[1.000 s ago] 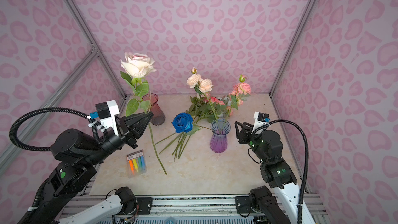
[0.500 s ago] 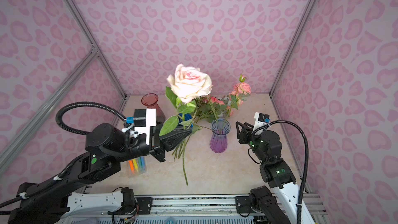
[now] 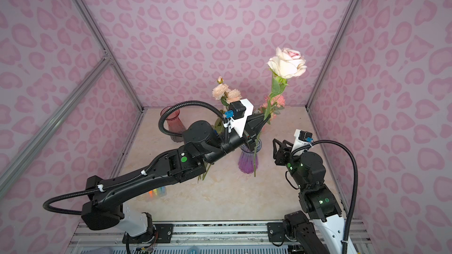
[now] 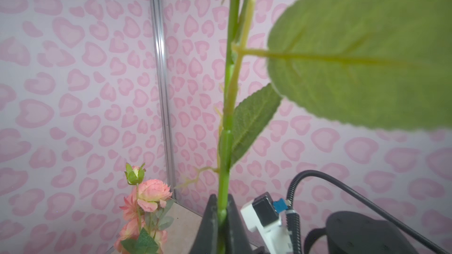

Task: Arrange the flowers into the vase
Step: 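Lift the white rose high with the left gripper and swing it over the purple vase, then lower the white rose stem into the purple vase with the left gripper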

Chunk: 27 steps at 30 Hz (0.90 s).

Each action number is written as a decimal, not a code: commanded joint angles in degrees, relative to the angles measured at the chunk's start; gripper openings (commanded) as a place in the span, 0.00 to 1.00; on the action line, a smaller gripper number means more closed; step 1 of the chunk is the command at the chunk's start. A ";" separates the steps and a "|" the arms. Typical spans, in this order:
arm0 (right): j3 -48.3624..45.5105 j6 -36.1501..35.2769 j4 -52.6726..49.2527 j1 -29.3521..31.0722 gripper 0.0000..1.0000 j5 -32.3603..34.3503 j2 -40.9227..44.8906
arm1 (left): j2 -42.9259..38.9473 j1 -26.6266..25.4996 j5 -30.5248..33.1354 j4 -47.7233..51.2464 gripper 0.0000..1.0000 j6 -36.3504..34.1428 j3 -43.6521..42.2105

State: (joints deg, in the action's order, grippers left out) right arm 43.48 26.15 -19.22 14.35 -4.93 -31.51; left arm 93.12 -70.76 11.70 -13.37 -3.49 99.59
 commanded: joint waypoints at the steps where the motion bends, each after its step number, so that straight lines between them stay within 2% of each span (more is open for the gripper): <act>1: 0.11 -1.00 -1.34 -0.02 0.49 1.94 0.38 | 4.26 -0.51 10.36 -5.12 0.04 -4.22 3.32; 10: 0.20 -1.11 -0.32 -0.13 0.49 1.50 -0.28 | 14.26 -0.51 20.53 -15.20 0.04 -19.06 10.36; 12: -0.36 -0.88 0.28 -0.11 0.50 1.76 -0.01 | 15.77 -0.43 20.38 -16.96 0.04 -21.55 11.72; 18: -1.04 0.06 0.62 -0.14 0.49 0.20 -0.11 | 17.27 -0.52 21.41 -17.61 0.04 -23.93 14.58; 21: -1.91 0.04 0.78 -0.17 0.49 0.99 0.89 | 16.45 -0.48 19.05 -15.03 0.04 -22.31 14.83; 27: -1.46 -0.73 -0.38 -0.24 0.49 0.92 1.35 | 14.54 -0.87 18.14 -11.78 0.04 -21.01 14.63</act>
State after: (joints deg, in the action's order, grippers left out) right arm 41.78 25.93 -19.49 14.13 -4.14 -30.46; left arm 109.30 -71.40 30.98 -24.86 -24.56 113.78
